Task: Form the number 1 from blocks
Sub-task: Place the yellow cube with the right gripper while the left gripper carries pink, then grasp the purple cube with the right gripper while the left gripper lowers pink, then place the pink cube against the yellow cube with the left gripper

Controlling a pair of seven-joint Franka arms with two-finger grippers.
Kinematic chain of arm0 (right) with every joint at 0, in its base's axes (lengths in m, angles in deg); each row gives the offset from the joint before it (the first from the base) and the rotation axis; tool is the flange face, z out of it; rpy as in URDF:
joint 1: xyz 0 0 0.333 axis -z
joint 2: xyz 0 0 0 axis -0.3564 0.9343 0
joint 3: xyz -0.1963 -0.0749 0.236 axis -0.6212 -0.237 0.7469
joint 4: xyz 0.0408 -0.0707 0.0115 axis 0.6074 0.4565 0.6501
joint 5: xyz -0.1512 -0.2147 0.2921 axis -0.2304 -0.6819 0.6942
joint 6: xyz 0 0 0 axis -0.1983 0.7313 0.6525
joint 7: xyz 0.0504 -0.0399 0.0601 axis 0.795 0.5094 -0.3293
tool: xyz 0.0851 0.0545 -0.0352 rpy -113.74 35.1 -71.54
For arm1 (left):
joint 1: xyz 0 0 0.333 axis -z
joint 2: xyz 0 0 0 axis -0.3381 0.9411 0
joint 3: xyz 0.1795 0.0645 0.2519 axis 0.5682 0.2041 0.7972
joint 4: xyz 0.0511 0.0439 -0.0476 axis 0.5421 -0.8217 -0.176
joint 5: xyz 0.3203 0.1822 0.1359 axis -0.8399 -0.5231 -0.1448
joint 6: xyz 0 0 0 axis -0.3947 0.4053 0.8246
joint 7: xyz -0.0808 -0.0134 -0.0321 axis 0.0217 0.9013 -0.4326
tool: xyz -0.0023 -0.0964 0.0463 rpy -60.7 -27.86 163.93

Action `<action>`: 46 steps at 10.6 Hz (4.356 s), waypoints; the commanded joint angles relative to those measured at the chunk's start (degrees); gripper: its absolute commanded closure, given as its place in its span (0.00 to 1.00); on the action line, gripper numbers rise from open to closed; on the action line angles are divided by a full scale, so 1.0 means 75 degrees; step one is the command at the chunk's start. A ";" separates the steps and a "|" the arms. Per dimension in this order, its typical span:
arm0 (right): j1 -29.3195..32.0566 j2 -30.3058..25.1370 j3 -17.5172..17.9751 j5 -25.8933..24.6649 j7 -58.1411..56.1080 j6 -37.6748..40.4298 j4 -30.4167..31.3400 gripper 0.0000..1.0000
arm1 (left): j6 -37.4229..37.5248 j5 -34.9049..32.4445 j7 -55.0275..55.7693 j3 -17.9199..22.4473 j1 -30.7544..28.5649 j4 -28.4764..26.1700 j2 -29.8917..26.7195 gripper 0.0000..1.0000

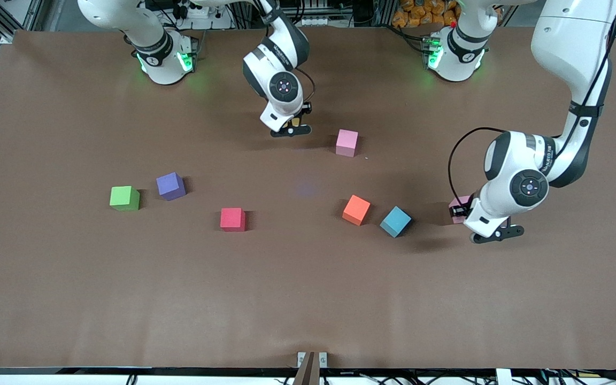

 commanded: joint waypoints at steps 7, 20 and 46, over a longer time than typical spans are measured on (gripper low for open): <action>0.1224 -0.0944 -0.0050 -0.0608 0.0092 0.0863 -0.0125 0.00 | 0.0295 0.0037 0.2156 -0.1433 0.0012 -0.0036 -0.0196 1.00; 0.5411 -0.0501 -0.0565 -0.3467 -0.5492 0.1403 -0.0782 0.00 | 0.0225 -0.0162 0.5275 -0.3311 0.3114 0.1311 0.1760 1.00; 0.5425 0.0202 -0.0776 -0.2992 -0.6763 0.0981 -0.0793 0.00 | 0.0621 -0.0174 0.6119 -0.1985 0.5309 0.2541 0.2419 0.00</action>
